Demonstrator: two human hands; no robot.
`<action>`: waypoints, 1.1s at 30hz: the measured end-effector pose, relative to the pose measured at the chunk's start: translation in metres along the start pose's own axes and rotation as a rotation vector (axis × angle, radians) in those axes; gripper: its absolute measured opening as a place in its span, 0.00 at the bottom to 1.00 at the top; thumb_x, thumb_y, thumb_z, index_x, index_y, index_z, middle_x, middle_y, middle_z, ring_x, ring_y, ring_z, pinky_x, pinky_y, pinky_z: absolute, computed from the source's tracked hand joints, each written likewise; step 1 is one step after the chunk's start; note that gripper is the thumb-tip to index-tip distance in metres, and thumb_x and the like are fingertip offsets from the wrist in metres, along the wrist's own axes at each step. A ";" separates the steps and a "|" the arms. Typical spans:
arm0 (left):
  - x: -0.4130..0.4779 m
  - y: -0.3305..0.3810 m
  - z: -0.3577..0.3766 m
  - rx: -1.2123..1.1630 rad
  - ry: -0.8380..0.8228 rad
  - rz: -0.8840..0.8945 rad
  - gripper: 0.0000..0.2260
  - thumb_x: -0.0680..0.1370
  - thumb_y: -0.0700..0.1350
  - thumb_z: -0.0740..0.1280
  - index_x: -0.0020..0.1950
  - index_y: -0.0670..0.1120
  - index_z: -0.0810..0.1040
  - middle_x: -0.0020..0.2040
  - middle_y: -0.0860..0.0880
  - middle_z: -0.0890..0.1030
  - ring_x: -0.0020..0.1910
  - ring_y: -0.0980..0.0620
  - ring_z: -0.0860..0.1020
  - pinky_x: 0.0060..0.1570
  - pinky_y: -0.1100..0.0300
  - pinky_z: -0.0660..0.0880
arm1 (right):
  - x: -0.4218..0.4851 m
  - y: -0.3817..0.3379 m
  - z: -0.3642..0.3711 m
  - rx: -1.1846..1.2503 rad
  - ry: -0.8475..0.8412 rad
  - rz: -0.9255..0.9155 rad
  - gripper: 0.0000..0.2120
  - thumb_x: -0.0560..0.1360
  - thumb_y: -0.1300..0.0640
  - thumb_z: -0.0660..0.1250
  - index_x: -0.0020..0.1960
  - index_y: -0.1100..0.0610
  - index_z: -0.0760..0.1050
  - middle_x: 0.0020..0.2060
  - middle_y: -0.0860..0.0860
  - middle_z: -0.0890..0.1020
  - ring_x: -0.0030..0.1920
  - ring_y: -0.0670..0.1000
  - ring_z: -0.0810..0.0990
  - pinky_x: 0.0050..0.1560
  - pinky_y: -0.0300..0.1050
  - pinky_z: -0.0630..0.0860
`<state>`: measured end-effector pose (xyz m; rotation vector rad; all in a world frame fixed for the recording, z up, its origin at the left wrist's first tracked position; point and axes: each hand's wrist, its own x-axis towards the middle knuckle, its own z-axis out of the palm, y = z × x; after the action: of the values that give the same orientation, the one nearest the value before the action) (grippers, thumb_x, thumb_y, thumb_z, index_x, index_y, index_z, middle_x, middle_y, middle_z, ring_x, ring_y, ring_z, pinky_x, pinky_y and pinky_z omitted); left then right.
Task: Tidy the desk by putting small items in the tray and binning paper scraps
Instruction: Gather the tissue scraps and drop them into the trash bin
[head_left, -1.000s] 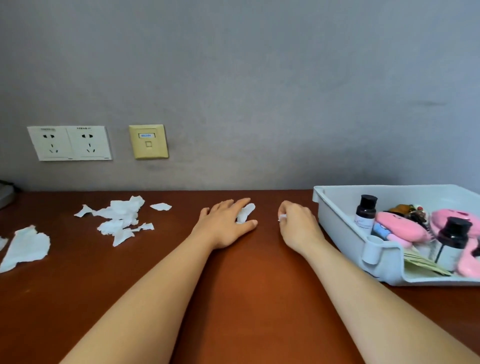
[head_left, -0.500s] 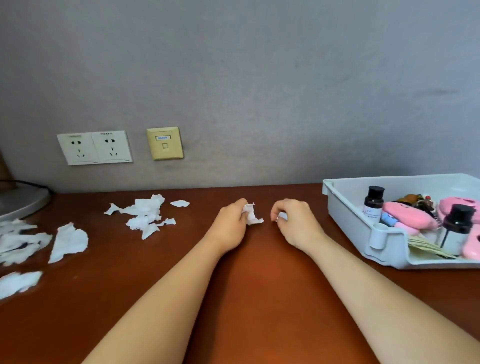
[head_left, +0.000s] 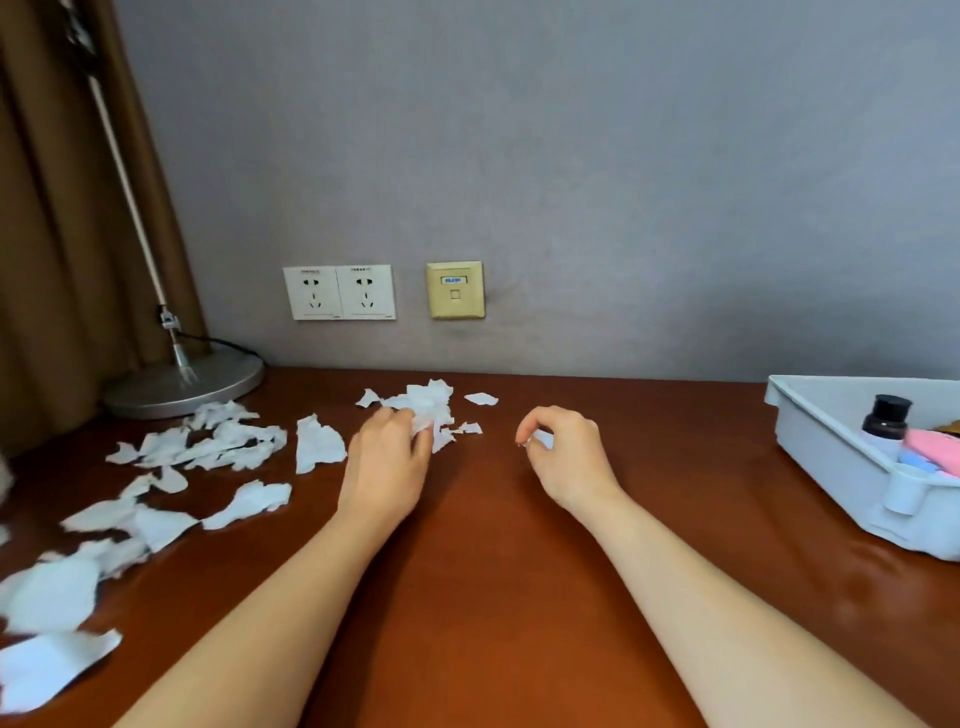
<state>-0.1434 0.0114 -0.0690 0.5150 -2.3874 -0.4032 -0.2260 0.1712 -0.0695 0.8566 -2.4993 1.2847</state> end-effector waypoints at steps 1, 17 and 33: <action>0.003 -0.005 0.000 0.001 0.009 0.003 0.12 0.81 0.46 0.57 0.40 0.42 0.70 0.42 0.45 0.71 0.45 0.44 0.75 0.49 0.50 0.71 | 0.003 -0.002 0.005 0.008 -0.002 -0.009 0.12 0.76 0.68 0.60 0.39 0.56 0.76 0.45 0.48 0.78 0.48 0.47 0.73 0.45 0.32 0.65; 0.094 -0.060 0.050 0.042 -0.321 0.001 0.23 0.82 0.53 0.50 0.77 0.54 0.53 0.78 0.48 0.54 0.78 0.48 0.51 0.74 0.45 0.51 | 0.081 -0.005 0.066 -0.206 -0.376 -0.058 0.42 0.68 0.34 0.67 0.75 0.42 0.52 0.78 0.51 0.48 0.77 0.55 0.47 0.75 0.56 0.50; 0.080 -0.051 0.047 0.070 -0.351 0.107 0.12 0.81 0.47 0.56 0.60 0.44 0.71 0.60 0.45 0.72 0.60 0.45 0.68 0.59 0.53 0.67 | 0.077 -0.005 0.073 -0.316 -0.281 -0.289 0.11 0.80 0.55 0.56 0.52 0.58 0.75 0.44 0.50 0.71 0.50 0.56 0.74 0.53 0.50 0.70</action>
<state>-0.2173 -0.0625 -0.0816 0.3683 -2.7612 -0.3893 -0.2798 0.0798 -0.0780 1.3281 -2.5577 0.6951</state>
